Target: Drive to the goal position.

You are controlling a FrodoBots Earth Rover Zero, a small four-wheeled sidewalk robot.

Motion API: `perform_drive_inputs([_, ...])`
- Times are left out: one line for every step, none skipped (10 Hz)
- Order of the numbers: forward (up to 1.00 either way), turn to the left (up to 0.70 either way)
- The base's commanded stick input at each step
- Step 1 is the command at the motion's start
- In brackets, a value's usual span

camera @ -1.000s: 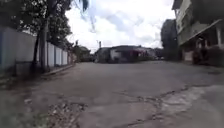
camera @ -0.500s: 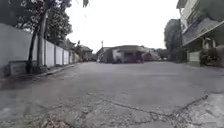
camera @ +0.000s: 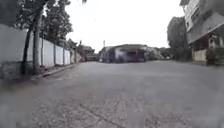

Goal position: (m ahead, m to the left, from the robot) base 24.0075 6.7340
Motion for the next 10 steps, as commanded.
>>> perform_drive_inputs([1.00,-0.36])
perform_drive_inputs([1.00,-0.35])
perform_drive_inputs([1.00,-0.35])
perform_drive_inputs([1.00,-0.28])
perform_drive_inputs([1.00,0.00])
perform_drive_inputs([1.00,0.00])
perform_drive_inputs([1.00,0.00])
perform_drive_inputs([1.00,0.00])
perform_drive_inputs([1.00,0.00])
perform_drive_inputs([1.00,0.00])
